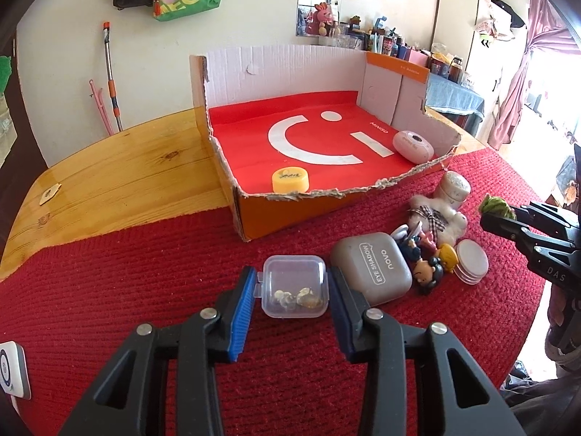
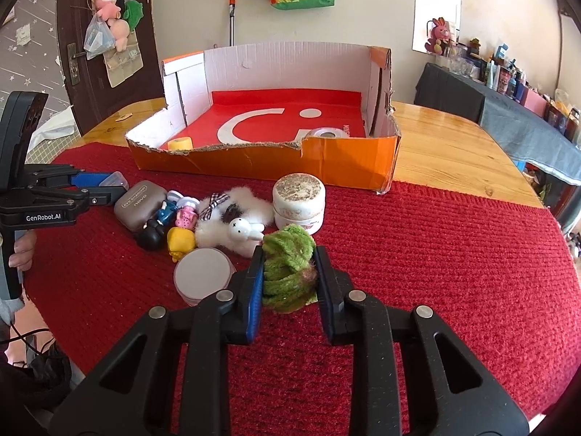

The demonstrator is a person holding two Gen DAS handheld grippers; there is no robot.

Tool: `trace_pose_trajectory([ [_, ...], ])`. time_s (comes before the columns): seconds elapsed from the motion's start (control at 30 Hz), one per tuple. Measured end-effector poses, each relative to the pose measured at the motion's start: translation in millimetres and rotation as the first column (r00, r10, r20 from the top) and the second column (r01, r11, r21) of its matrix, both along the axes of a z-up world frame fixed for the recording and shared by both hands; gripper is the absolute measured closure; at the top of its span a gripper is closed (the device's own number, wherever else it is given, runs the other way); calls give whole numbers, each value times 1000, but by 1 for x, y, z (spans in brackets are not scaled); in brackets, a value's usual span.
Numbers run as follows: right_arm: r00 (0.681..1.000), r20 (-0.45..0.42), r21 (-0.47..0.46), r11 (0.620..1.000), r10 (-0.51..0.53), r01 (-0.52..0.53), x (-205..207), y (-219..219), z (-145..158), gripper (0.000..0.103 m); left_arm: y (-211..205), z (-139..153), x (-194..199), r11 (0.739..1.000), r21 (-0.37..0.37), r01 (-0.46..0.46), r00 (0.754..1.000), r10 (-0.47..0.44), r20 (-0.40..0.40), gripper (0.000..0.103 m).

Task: Organize objects
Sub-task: 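Grasp the clear plastic box with the left gripper while the right grasps the green knitted plush, then carry the clear box and green plush into the orange box with both grippers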

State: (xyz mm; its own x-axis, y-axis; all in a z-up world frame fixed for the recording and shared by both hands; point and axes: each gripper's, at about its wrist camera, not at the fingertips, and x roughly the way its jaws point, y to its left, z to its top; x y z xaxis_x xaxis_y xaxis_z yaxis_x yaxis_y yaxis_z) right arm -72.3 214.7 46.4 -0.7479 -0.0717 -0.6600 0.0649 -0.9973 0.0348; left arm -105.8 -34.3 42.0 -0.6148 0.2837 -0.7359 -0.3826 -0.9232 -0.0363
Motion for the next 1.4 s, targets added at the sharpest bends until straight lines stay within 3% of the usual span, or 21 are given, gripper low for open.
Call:
trace_pose_trajectory([
  [1.0, 999, -43, -32, 999, 34, -35, -5, 4, 23, 79, 11, 37, 8, 997, 65, 41, 997, -36, -68, 62],
  [1.2, 992, -71, -54, 992, 107, -111, -28, 1, 46, 79, 30, 47, -9, 994, 60, 88, 994, -84, -66, 62],
  [1.4, 980, -12, -59, 978, 200, -200, -73, -5, 50, 79, 51, 45, -42, 990, 43, 132, 991, -132, -5, 62],
])
